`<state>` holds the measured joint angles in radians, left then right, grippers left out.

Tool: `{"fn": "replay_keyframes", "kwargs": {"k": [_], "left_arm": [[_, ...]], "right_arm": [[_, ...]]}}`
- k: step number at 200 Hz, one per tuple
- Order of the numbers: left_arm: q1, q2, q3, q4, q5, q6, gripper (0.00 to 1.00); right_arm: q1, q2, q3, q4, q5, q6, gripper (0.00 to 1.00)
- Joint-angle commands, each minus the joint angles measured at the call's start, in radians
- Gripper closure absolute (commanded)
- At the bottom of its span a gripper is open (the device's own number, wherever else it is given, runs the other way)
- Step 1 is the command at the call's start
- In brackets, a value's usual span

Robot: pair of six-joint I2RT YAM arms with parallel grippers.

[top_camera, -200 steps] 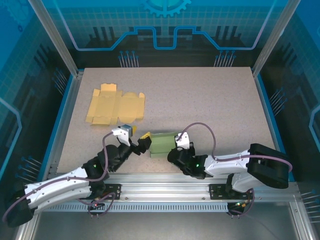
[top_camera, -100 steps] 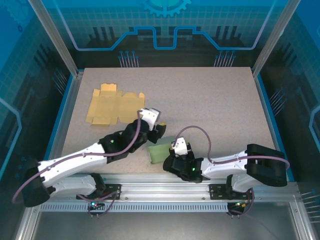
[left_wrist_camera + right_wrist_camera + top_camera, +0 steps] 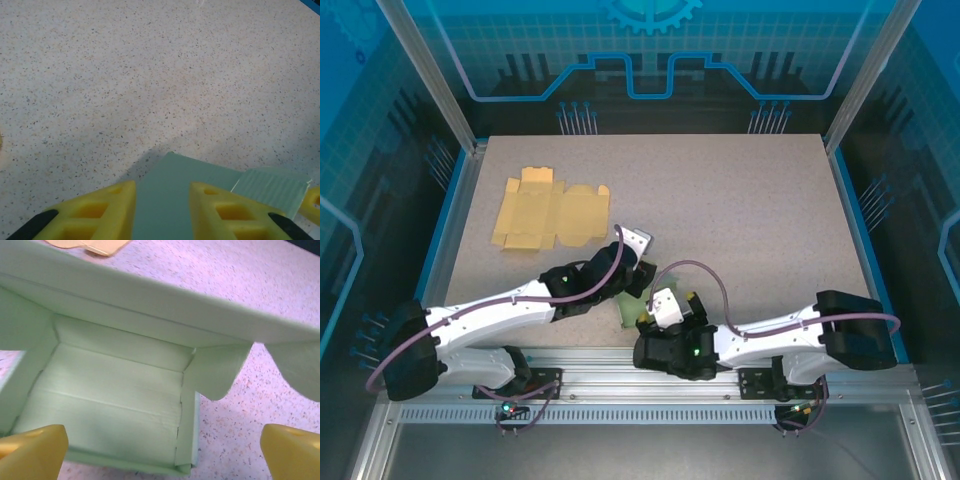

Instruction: Fold the paper box

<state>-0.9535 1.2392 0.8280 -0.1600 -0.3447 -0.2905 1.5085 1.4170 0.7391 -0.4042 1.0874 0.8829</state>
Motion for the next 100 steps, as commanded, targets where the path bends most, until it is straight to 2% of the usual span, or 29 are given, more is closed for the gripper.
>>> {"fn": "replay_keyframes", "kwargs": {"k": [1,33,100], "left_arm": [[0.012,0.013,-0.018,0.013,0.021,-0.027,0.66],[0.025,0.003,-0.027,0.021,0.032,-0.027,0.66],[0.041,0.017,-0.035,0.022,0.061,-0.028,0.67]], "right_arm": [[0.051,-0.065,0.066,-0.208,0.014,0.064,0.0],[0.069,-0.153,0.08,-0.297,0.007,0.096,0.0],[0.059,-0.427,0.042,-0.275,-0.012,0.013,0.0]]}}
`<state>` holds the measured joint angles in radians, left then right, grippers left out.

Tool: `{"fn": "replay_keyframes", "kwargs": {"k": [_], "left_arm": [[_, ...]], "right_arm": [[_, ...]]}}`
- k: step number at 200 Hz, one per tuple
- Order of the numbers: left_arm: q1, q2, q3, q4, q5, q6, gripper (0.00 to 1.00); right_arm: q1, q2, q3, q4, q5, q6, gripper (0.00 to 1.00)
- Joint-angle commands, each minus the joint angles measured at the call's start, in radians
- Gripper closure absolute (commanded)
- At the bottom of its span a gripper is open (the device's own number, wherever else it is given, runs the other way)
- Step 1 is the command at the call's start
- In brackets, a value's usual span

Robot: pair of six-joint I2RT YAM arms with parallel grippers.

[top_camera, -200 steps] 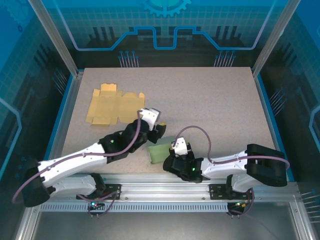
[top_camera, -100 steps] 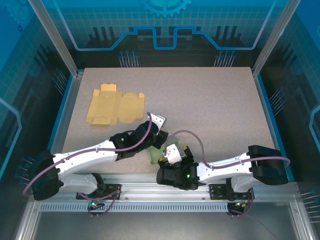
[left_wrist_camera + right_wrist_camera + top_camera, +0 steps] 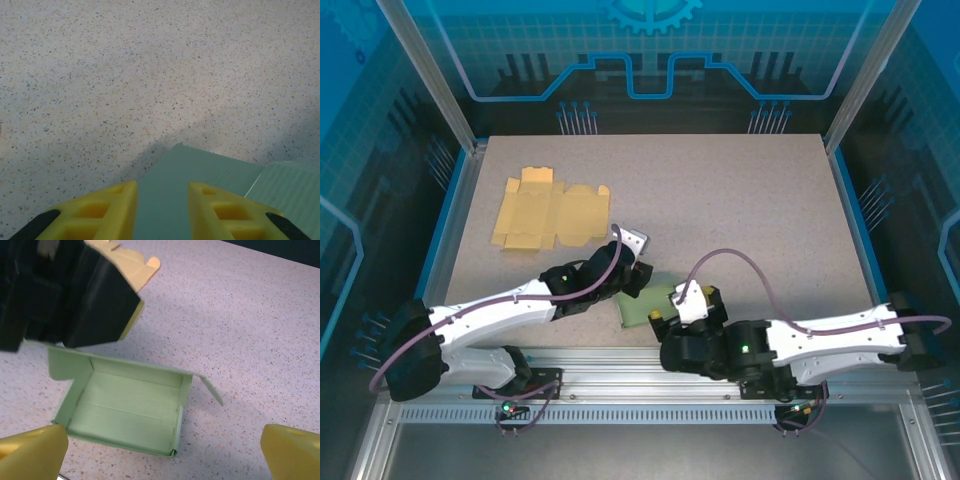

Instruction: Fold the paper box

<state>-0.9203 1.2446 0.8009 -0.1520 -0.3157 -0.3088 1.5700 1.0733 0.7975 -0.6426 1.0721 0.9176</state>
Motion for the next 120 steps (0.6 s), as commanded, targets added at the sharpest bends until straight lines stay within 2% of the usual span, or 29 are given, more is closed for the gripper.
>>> {"fn": "replay_keyframes", "kwargs": {"k": [1,18,34,62,86,120], "left_arm": [[0.008,0.013,-0.008,0.014,0.034,-0.01,0.67],[0.008,0.018,-0.017,0.018,0.046,-0.016,0.68],[0.007,0.022,-0.029,0.031,0.071,-0.024,0.69],[0.008,0.04,-0.059,0.059,0.119,-0.045,0.71],[0.008,0.07,-0.079,0.067,0.136,-0.058,0.72],[0.008,0.129,-0.097,0.085,0.153,-0.078,0.74]], "right_arm": [[-0.003,-0.089,-0.016,-0.038,0.001,-0.023,0.0],[-0.044,-0.17,-0.021,-0.027,-0.044,-0.057,0.0],[-0.123,-0.24,-0.028,-0.023,-0.124,-0.069,0.0],[-0.369,-0.314,-0.034,-0.032,-0.349,-0.085,0.0],[-0.581,-0.304,-0.035,-0.035,-0.527,-0.104,0.0],[-0.763,-0.204,0.001,-0.045,-0.669,-0.123,0.0]]}}
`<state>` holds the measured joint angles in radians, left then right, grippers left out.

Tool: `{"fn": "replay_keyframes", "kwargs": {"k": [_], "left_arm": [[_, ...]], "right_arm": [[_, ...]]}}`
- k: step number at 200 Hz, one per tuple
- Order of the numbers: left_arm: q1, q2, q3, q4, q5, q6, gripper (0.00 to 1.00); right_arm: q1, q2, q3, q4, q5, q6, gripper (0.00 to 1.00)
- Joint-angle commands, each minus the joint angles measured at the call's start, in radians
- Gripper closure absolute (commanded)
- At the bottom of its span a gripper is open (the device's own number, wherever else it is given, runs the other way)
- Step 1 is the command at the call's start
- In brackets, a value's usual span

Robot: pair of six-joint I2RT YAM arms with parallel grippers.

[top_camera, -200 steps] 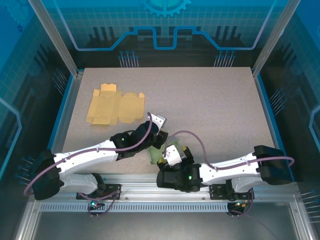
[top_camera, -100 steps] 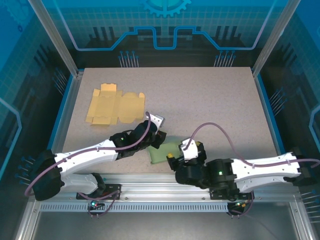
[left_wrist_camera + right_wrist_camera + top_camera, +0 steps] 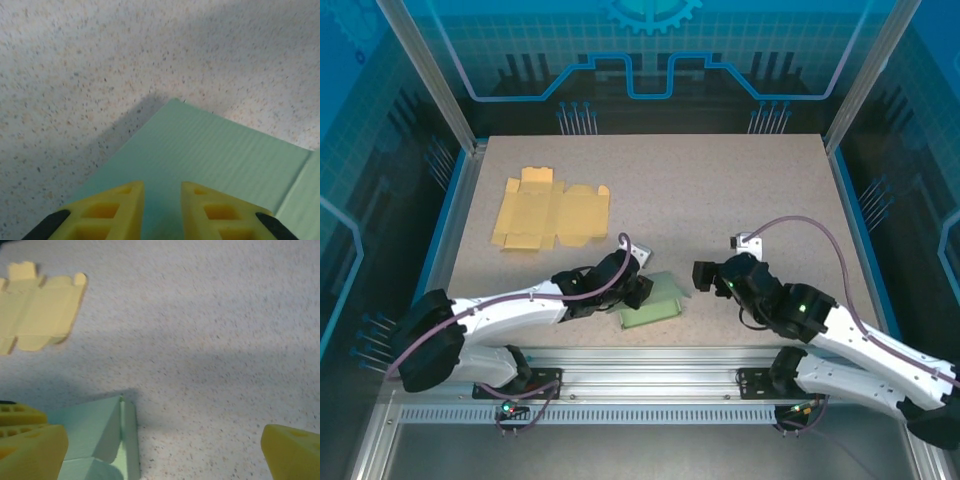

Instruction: Fold the paper box

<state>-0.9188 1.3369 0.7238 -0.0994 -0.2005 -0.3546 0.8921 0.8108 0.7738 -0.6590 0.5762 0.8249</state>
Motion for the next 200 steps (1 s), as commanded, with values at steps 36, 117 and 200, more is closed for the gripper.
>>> {"fn": "replay_keyframes", "kwargs": {"k": [36,117,200], "left_arm": [[0.006,0.108,-0.027,0.088,0.031,-0.034,0.76],[0.029,0.327,0.027,0.248,0.011,-0.017,0.88],[0.11,0.146,0.156,0.126,-0.079,0.093,0.6]], "right_arm": [[-0.14,0.185,0.068,-0.026,-0.221,-0.05,0.0],[-0.201,0.228,0.05,-0.02,-0.218,-0.044,0.0],[-0.252,0.225,-0.064,0.071,-0.364,-0.024,0.0]]}}
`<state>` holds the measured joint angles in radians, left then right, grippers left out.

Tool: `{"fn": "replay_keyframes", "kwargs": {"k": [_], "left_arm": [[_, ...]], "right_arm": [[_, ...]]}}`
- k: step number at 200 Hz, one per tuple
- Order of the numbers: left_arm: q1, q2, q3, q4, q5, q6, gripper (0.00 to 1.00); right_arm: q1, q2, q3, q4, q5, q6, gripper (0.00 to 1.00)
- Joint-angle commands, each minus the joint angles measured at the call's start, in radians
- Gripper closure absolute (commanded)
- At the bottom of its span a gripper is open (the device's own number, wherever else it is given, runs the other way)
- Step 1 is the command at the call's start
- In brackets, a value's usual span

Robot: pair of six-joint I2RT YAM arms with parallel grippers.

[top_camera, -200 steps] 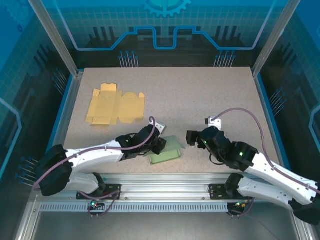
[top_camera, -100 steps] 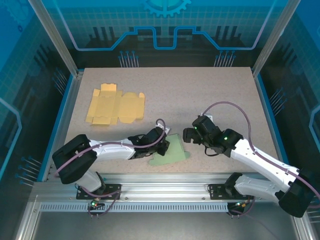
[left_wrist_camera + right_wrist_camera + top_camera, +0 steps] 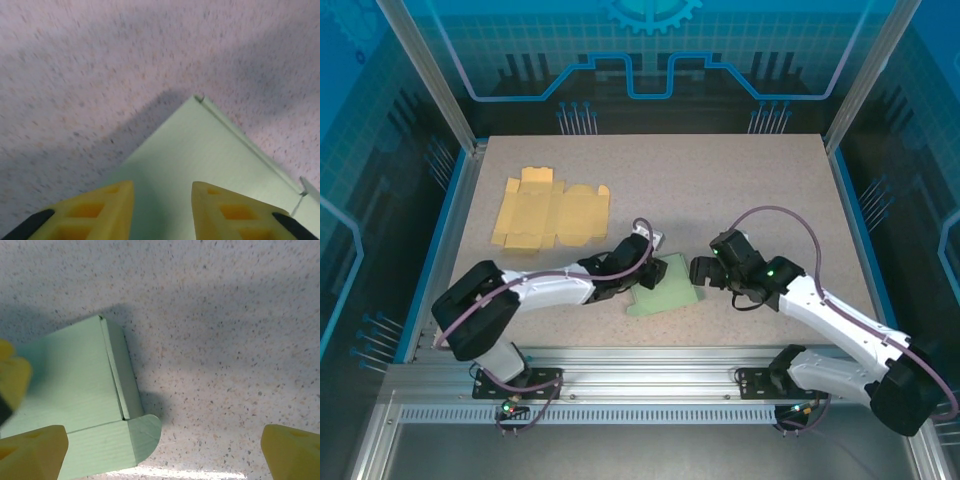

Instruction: Fold the paper box

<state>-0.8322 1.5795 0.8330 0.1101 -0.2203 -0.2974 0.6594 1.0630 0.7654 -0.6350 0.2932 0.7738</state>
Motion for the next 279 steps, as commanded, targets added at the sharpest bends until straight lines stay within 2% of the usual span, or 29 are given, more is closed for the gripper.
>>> {"fn": "replay_keyframes", "kwargs": {"k": [1,41,99,130,159,201,227,263,279], "left_arm": [[0.026,-0.099,0.047,-0.088,-0.061,0.035,0.6],[0.105,-0.152,-0.011,-0.17,-0.085,-0.016,0.6],[0.128,-0.191,-0.131,-0.174,0.01,-0.096,0.63],[0.128,-0.197,-0.197,-0.115,0.065,-0.135,0.65],[0.132,-0.155,-0.181,-0.098,0.049,-0.124,0.65],[0.154,-0.106,-0.144,-0.073,0.08,-0.131,0.58],[0.182,-0.09,-0.153,-0.053,0.11,-0.151,0.58],[0.239,-0.061,-0.195,-0.025,0.157,-0.195,0.71],[0.259,-0.055,-0.219,0.004,0.182,-0.21,0.73]], "right_arm": [[-0.02,-0.029,-0.058,0.05,-0.084,0.027,0.0],[-0.052,-0.077,-0.187,0.2,-0.261,0.086,0.0],[-0.07,-0.036,-0.202,0.234,-0.282,0.015,0.0],[-0.069,0.01,-0.198,0.276,-0.293,-0.012,0.01],[-0.069,0.052,-0.198,0.297,-0.296,-0.01,0.01],[-0.072,0.09,-0.215,0.342,-0.308,0.0,0.0],[-0.09,0.114,-0.243,0.413,-0.363,0.01,0.01],[-0.128,0.149,-0.272,0.516,-0.463,0.019,0.01],[-0.144,0.164,-0.281,0.561,-0.503,0.025,0.02]]}}
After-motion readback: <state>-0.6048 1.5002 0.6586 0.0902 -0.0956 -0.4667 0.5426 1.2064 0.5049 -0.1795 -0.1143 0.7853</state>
